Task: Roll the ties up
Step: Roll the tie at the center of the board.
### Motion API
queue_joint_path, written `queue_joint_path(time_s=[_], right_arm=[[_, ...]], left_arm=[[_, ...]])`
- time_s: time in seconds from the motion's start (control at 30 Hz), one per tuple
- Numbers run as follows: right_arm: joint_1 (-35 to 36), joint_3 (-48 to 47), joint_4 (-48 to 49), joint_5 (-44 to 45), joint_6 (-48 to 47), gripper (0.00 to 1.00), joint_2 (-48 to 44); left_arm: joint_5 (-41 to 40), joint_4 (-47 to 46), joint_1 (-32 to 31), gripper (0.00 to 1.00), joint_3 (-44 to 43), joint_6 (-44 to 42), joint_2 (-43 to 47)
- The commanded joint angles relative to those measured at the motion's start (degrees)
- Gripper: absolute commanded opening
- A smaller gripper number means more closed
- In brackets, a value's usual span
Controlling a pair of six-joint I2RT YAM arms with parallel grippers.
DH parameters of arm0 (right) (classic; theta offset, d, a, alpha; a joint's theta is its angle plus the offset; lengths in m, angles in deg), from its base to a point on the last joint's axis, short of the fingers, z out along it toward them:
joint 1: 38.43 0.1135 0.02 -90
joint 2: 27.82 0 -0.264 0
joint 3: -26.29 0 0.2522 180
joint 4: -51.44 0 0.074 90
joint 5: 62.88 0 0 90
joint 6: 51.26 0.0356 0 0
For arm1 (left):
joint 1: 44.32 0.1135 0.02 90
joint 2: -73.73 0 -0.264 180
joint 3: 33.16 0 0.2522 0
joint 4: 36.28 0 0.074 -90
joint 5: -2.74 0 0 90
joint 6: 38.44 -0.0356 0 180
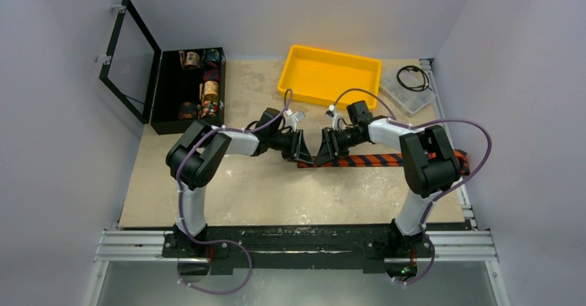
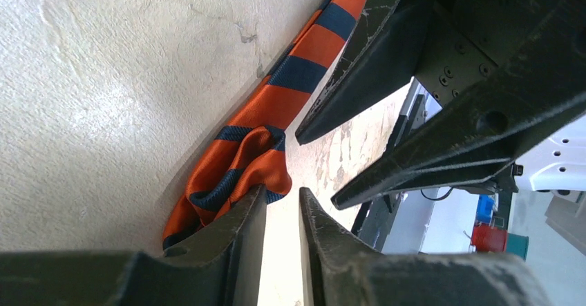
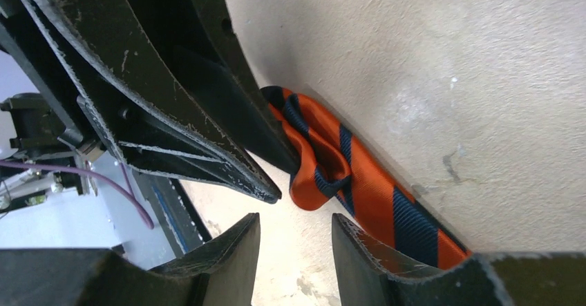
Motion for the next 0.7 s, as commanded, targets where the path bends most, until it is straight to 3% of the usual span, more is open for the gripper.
queue_joint_path(time_s=[0.0,0.17,0.67], right_arm=[[-0.31,-0.9,3.32,1.74,2.54,0.41,0.83],[-0.18,-1.42,4.77,2.92,3.81,0.37,1.42],[0.52,-4.01,5.24,2.33,4.54,0.34,4.41]], left_arm=[[1.81,-2.41,0.61,0.19,-1.88,1.92,-1.15],[1.5,-1.47,0.87,0.1,-2.05,1.63,-1.34],[1.2,-1.44,0.86,0.08,-2.45,1.68,-2.18]])
